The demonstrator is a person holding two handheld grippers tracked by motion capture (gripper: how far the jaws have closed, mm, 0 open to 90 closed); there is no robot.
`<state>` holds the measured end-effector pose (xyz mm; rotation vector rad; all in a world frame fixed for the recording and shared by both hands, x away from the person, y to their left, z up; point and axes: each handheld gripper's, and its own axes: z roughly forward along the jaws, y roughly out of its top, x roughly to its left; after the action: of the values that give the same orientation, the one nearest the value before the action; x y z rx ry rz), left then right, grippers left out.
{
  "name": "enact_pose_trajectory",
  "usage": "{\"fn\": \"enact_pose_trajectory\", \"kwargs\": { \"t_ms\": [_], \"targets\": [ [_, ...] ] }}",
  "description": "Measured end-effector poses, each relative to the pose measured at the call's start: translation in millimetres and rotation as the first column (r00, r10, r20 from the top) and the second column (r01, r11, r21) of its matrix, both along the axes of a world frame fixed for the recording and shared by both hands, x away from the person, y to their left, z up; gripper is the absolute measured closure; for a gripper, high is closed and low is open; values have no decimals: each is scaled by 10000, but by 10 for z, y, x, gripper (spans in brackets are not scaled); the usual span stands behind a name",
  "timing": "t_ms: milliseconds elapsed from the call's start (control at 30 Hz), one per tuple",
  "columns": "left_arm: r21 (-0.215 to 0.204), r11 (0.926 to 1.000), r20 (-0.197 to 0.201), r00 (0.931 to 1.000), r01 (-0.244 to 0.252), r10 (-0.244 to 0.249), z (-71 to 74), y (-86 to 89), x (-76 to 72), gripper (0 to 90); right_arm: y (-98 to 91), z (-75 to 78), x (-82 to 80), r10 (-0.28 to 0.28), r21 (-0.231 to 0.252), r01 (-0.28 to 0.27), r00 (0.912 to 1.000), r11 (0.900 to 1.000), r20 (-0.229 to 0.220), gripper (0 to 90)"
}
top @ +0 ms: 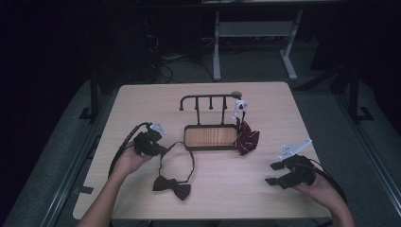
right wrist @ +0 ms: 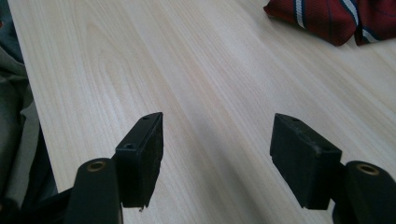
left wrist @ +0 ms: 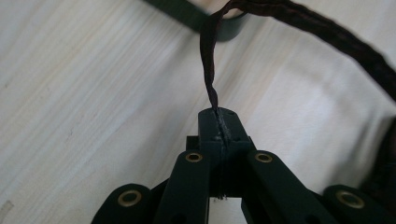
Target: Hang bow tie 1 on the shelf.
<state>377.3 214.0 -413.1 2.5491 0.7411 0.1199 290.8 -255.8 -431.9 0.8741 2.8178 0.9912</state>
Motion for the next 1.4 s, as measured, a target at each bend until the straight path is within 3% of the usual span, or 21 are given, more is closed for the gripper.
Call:
{"fn": "enact_pose_trajectory", "kwargs": {
  "t_ms": [400,667,1133,1400],
  "targets": [
    [-228,9959,41,9962,870,-870,296,-80,-126,895,12,-4,-5,108,60,-107,9999,9999,-62,341],
    [-328,9916,-111,9920,1255,-1259,418,-90,-176,895,-3,-9,-4,27,38,-26,10000,10000,-53,339],
    [15,9877,78,9877,1564,-1564,639,-52,-231,898,-6,-5,-7,-2,25,2,10000,10000,-35,336],
    [-15,9855,102,9855,1695,-1695,727,-53,-227,899,-23,1,-6,-57,37,57,10000,10000,24,331]
  ]
}}
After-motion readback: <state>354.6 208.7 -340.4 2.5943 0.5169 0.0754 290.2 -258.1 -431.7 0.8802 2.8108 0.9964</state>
